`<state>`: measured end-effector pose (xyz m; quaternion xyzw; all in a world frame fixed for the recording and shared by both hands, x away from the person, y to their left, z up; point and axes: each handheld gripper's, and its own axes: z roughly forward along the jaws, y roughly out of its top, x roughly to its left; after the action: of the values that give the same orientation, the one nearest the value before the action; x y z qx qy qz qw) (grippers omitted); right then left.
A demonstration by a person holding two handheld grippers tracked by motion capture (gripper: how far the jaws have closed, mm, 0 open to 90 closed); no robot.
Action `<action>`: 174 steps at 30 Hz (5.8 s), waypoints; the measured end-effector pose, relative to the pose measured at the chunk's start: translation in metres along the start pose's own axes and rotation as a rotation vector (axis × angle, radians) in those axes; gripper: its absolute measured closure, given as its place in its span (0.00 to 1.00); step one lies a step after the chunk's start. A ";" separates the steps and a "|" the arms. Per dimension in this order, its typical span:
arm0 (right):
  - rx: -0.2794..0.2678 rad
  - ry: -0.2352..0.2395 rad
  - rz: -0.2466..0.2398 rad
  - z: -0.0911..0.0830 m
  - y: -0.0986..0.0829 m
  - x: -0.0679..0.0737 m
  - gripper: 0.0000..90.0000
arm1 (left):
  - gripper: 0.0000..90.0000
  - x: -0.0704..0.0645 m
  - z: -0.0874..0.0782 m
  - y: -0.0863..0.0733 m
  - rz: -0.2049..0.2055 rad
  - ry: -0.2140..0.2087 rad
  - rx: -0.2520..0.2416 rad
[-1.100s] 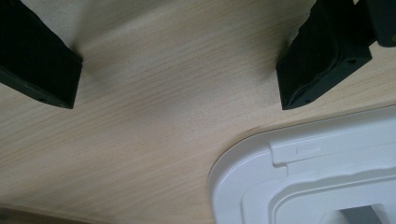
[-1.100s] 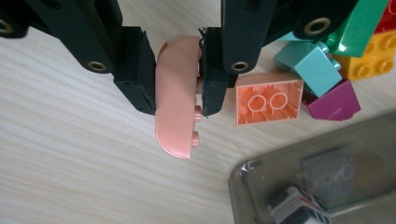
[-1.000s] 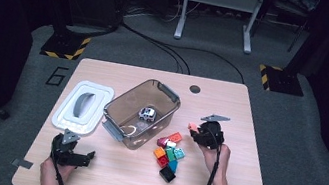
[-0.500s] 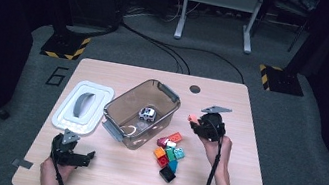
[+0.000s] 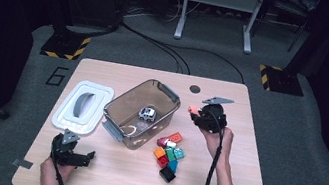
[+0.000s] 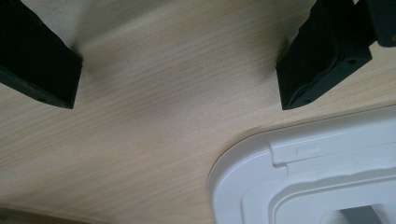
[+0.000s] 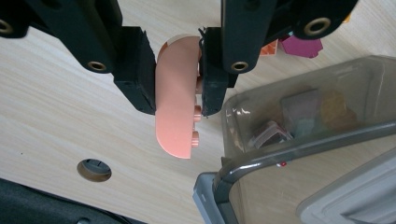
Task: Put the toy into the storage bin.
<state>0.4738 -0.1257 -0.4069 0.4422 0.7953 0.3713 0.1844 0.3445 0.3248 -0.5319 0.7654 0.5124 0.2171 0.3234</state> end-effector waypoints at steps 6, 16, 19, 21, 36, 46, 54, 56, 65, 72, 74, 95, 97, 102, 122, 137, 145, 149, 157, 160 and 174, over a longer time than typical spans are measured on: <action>-0.010 -0.002 -0.012 -0.003 0.009 -0.002 0.76 | 0.00 0.000 0.000 0.000 0.001 -0.001 0.002; -0.035 -0.003 -0.026 -0.006 0.026 0.001 0.76 | 0.00 0.000 0.000 0.000 0.000 0.002 -0.002; -0.044 -0.004 -0.031 -0.007 0.031 0.002 0.76 | 0.00 0.000 0.000 0.000 0.000 0.000 0.000; -0.048 0.001 -0.036 -0.007 0.034 0.004 0.76 | 0.00 0.000 0.000 0.000 -0.001 0.002 -0.003; -0.057 0.045 -0.081 0.005 0.060 0.024 0.75 | 0.00 0.000 0.000 0.000 -0.001 0.002 -0.003; -0.043 0.073 -0.106 0.020 0.070 0.036 0.75 | 0.00 0.000 0.000 0.000 -0.001 0.002 -0.003; -0.021 0.081 -0.118 0.033 0.075 0.045 0.75 | 0.00 -0.001 0.000 0.000 -0.009 0.002 -0.005; -0.016 0.078 -0.132 0.036 0.076 0.045 0.75 | 0.00 -0.001 0.000 0.000 -0.008 0.001 -0.004; 0.005 0.065 -0.138 0.043 0.074 0.044 0.75 | 0.00 0.000 0.000 0.000 -0.001 0.002 -0.003; 0.022 0.048 -0.149 0.045 0.073 0.045 0.72 | 0.00 0.000 0.000 0.000 -0.001 0.002 -0.003; 0.032 0.037 -0.150 0.046 0.072 0.046 0.70 | 0.00 0.000 0.000 0.000 -0.001 0.002 -0.003; -0.009 0.069 -0.068 0.008 0.028 0.028 0.23 | 0.00 0.000 0.000 0.000 0.000 0.002 -0.002; 0.000 0.074 -0.050 0.008 0.017 0.027 0.23 | 0.00 0.000 0.000 0.000 0.000 0.002 -0.003; 0.043 0.069 -0.028 0.022 -0.013 0.022 0.31 | 0.00 0.000 0.000 0.000 0.001 0.000 0.000; 0.156 0.088 0.076 0.070 -0.061 0.016 0.88 | 0.00 -0.001 0.000 0.000 -0.008 0.003 -0.003; 0.112 0.059 0.100 0.058 -0.065 0.005 0.97 | 0.00 0.000 0.000 0.000 -0.008 0.001 0.001; 0.089 0.043 0.104 0.046 -0.062 0.009 0.72 | 0.00 -0.001 0.000 0.000 -0.009 0.004 -0.004; 0.084 0.048 0.096 0.048 -0.059 0.021 0.47 | 0.00 -0.001 0.000 0.000 -0.009 0.004 -0.004; 0.145 0.010 0.074 0.061 -0.059 0.032 0.37 | 0.00 0.000 0.000 0.000 -0.008 0.002 -0.001; 0.171 0.007 0.078 0.064 -0.061 0.034 0.36 | 0.00 -0.001 0.000 0.000 -0.008 0.005 -0.004; 0.195 -0.013 0.031 0.070 -0.064 0.036 0.47 | 0.00 0.000 0.000 0.000 -0.007 0.001 0.002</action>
<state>0.4612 -0.0872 -0.4998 0.4727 0.8196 0.2918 0.1400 0.3445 0.3246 -0.5318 0.7636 0.5155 0.2160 0.3232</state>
